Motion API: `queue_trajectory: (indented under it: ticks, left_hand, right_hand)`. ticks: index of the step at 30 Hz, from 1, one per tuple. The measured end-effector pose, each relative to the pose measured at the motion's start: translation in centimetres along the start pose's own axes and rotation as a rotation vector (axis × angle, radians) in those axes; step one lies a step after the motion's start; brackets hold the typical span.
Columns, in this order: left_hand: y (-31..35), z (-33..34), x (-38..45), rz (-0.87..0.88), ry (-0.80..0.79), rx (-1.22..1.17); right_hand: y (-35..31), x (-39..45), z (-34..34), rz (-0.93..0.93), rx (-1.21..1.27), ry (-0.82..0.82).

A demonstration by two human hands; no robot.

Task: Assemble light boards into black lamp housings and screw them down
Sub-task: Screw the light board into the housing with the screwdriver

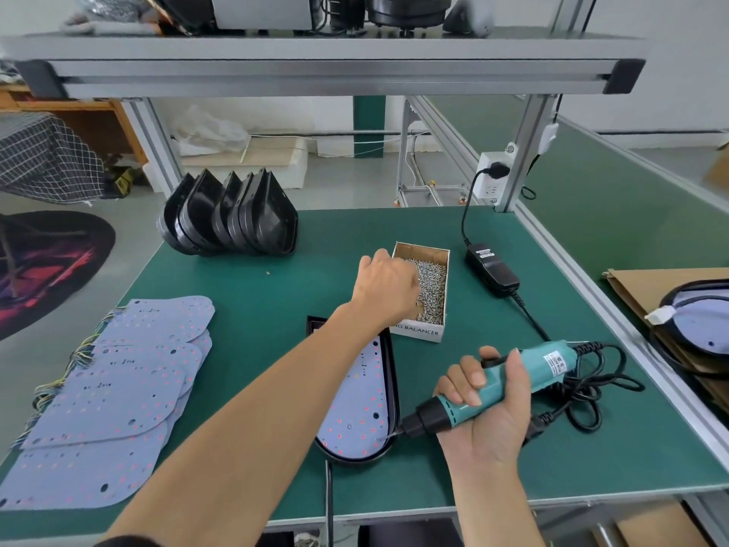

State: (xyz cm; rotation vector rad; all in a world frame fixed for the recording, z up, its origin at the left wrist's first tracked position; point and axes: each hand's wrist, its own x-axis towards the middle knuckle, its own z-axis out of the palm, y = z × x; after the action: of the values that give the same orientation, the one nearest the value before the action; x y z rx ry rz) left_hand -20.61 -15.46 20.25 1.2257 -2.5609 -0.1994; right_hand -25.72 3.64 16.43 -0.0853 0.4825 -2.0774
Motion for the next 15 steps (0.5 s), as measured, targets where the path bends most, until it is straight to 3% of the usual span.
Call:
queue_trajectory:
  ticks: [4, 9, 15]
  left_hand:
    - [-0.5, -3.9, -5.2, -0.064, 0.085, -0.605]
    - [-1.2, -7.0, -14.1, -0.189, 0.11, -0.953]
    - [-1.3, -6.9, -21.0, -0.309, 0.184, -1.33]
  right_hand:
    - [0.1, -0.2, 0.3, -0.011, -0.029, -0.001]
    - [0.3, -1.2, 1.7, -0.014, -0.035, -0.017]
    - [-0.5, -2.2, 5.9, -0.039, 0.06, -0.146]
